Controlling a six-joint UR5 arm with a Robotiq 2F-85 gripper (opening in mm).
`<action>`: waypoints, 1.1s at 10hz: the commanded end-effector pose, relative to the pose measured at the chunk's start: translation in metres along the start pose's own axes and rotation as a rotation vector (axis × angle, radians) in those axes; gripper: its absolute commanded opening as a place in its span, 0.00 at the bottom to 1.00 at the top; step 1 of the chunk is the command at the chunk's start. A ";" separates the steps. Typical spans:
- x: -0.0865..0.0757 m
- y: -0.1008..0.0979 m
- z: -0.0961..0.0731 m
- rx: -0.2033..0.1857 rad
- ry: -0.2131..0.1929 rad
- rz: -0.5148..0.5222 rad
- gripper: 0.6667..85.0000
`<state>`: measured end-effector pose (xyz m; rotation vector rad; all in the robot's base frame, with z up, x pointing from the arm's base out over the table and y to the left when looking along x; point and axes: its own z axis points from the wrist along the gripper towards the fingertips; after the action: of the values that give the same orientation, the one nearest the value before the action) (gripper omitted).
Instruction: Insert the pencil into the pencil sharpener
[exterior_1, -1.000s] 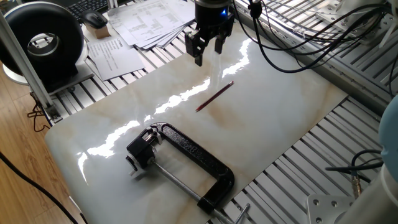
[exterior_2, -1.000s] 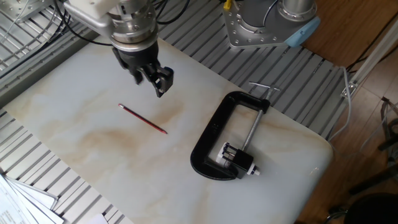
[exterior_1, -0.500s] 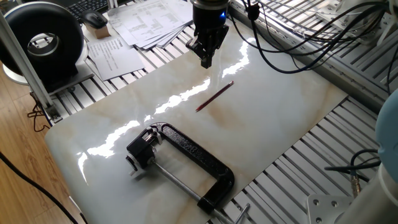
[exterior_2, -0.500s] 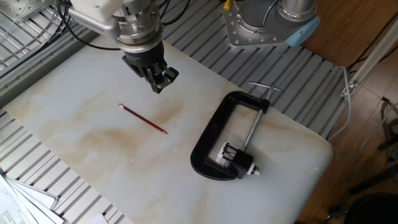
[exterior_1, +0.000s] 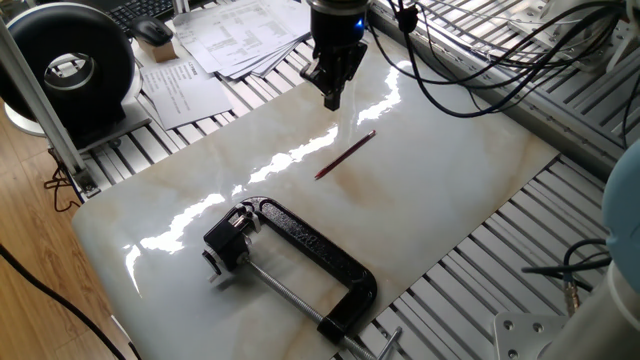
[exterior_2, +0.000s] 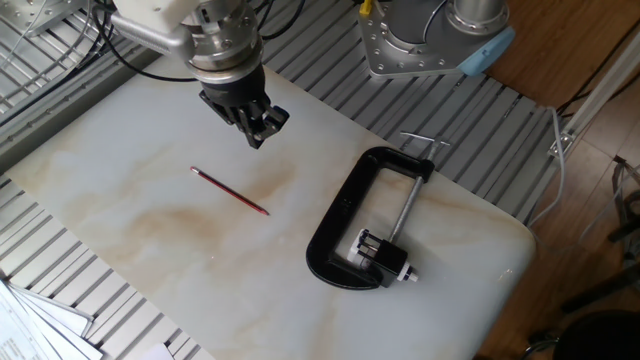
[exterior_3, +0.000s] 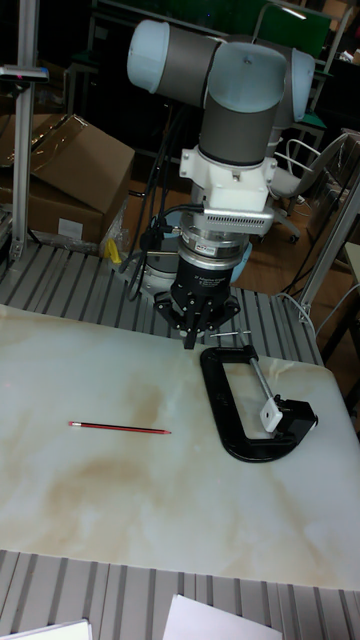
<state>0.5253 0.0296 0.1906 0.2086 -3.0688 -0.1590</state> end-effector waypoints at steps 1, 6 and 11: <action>0.001 0.004 -0.001 -0.018 0.000 -0.006 0.01; -0.013 -0.029 -0.003 0.114 -0.042 -0.219 0.01; -0.036 -0.013 0.004 0.048 -0.101 -0.684 0.36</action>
<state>0.5484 0.0217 0.1870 0.8447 -3.0560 -0.1215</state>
